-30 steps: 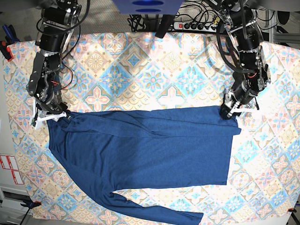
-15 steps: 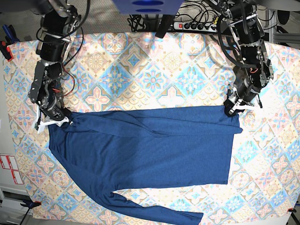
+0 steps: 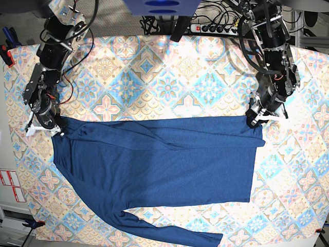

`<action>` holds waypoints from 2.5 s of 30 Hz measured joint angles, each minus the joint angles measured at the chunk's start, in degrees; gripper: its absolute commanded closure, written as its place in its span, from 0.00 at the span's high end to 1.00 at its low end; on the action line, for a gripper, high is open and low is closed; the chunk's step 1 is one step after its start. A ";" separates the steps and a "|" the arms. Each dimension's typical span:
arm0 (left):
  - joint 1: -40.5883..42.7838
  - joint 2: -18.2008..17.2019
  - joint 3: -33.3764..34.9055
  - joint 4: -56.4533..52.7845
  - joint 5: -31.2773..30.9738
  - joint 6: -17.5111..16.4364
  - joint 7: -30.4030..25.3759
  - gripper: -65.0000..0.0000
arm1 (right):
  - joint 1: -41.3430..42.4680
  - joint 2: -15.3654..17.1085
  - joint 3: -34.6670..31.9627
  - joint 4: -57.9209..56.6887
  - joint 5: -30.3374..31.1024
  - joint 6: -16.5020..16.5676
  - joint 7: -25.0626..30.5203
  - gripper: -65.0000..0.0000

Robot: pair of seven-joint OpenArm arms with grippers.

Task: Fold the T-shirt properly
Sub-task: 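Hold the shirt edge with both grippers and adjust its position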

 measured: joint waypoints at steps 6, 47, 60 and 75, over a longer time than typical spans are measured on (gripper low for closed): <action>-0.02 0.00 0.00 0.00 0.35 0.02 0.00 0.00 | -3.30 0.57 1.73 4.72 5.55 -1.22 -3.32 0.60; 2.38 0.00 -0.11 0.00 -0.04 -0.02 -0.04 0.00 | 2.12 0.42 1.73 -5.27 6.03 -0.70 1.62 0.35; 2.38 0.00 -0.11 0.00 -0.02 -0.02 -0.04 0.00 | 2.08 0.42 1.73 -5.20 8.57 0.11 1.57 0.55; 2.34 0.00 0.00 0.00 0.20 -0.13 -0.22 0.00 | -3.78 1.01 1.62 -4.50 26.99 1.29 -0.98 0.55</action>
